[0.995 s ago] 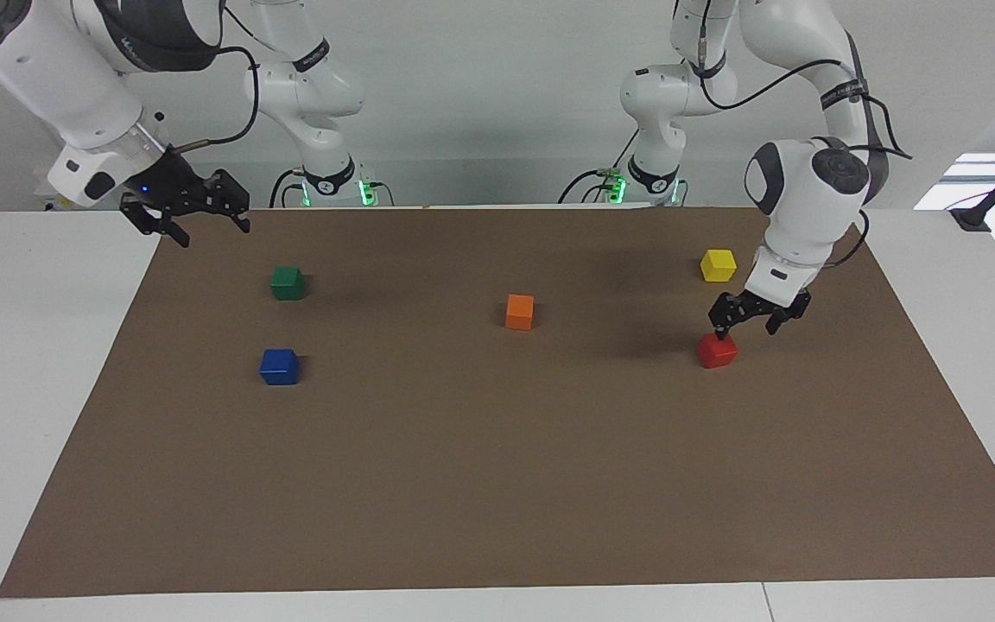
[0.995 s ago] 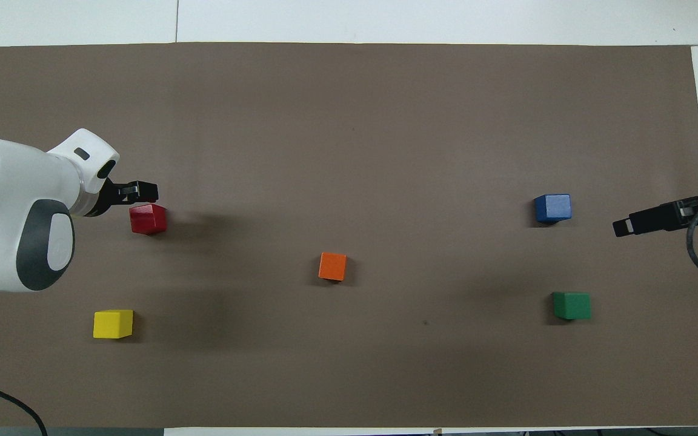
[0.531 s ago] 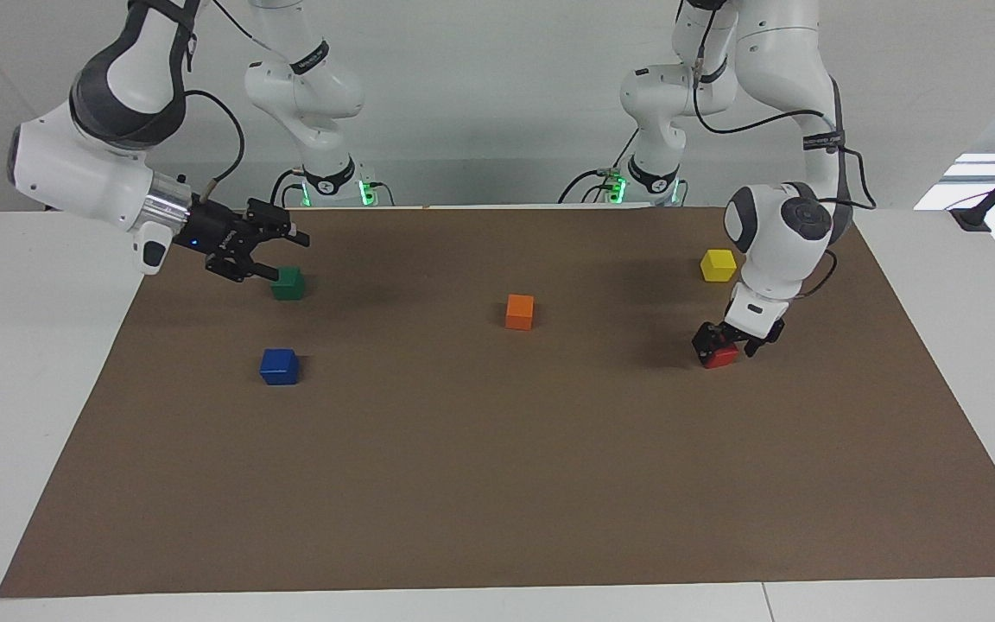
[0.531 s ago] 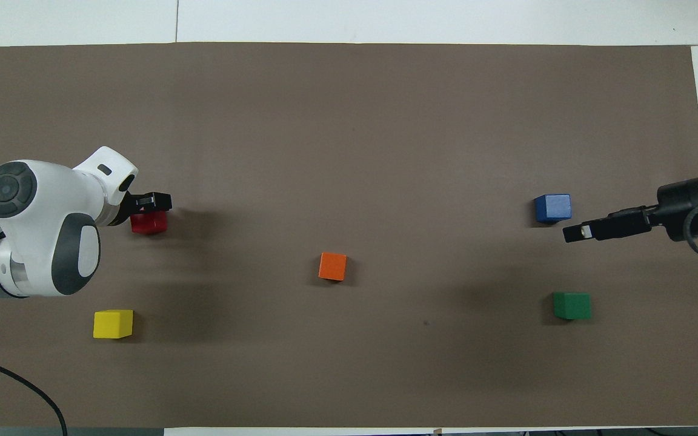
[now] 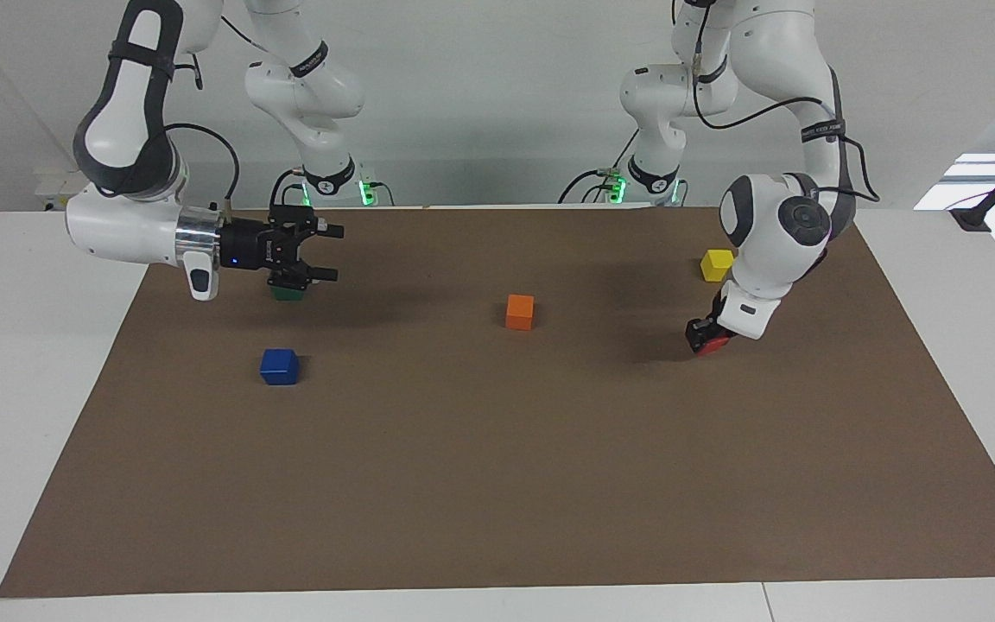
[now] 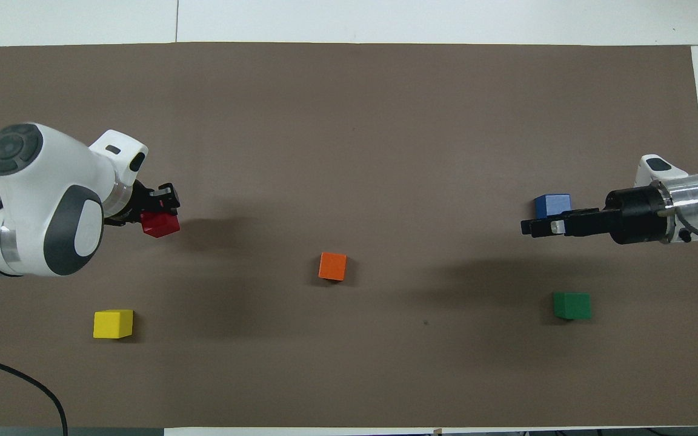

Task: Transfer red block to right arm and stack on blue block
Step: 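Lift the red cube with the left gripper while the right gripper approaches, then close the right gripper on the red cube held by the left gripper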

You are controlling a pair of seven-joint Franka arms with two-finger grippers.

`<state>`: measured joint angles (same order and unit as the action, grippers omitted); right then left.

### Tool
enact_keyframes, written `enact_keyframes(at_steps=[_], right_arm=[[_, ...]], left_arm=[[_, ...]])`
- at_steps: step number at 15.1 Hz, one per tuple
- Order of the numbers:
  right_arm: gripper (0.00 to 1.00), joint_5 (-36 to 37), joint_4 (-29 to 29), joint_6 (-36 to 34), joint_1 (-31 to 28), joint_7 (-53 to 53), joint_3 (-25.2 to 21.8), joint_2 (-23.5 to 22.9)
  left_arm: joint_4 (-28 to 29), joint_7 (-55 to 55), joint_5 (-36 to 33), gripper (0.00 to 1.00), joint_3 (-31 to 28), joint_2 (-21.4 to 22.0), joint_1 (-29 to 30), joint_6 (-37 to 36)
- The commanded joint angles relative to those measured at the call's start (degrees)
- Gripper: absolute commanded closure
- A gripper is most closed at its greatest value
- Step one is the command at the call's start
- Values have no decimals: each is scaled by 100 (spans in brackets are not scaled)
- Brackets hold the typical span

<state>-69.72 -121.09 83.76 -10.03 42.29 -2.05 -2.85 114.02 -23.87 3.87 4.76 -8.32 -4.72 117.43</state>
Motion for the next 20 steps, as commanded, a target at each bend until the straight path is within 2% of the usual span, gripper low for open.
enact_keyframes(at_steps=[1,4,6,8,9,11,14,17,20], right_arm=[[0,-560,-117,-412,-43,227,12,-214],[0,-1104,-117,-878,44,831,21,-794],[0,-1551,-169,-1202,228,877,65,-1014],[0,-2017,-310,-1283,430,895,65,-1120],[0,-2324,-415,-1344,640,895,65,-1147],[0,-2914,-714,-1336,1010,947,56,-1086],[0,-3213,-969,-1432,1300,1569,65,-1173],[0,-3303,-1197,-1590,1424,2175,65,-1130],[0,-3591,-1260,-1791,1609,2782,65,-1260]], left_arm=[[-1221,-1063,980,100,130,285,-205,-1561],[-1409,-2749,1905,100,656,988,-205,-1794],[-1426,-4109,2292,100,1182,1069,-214,-1671],[-1426,-5193,2382,100,1745,1069,-231,-1295],[-1374,-5467,2364,100,1983,1078,-249,-1101],[-1077,-5854,2460,100,2090,1209,-327,-741],[-478,-6252,3162,100,2082,1464,-337,-108],[-407,-6244,3864,100,2082,1473,-328,419],[-153,-6427,4060,100,2082,1500,-529,1149]])
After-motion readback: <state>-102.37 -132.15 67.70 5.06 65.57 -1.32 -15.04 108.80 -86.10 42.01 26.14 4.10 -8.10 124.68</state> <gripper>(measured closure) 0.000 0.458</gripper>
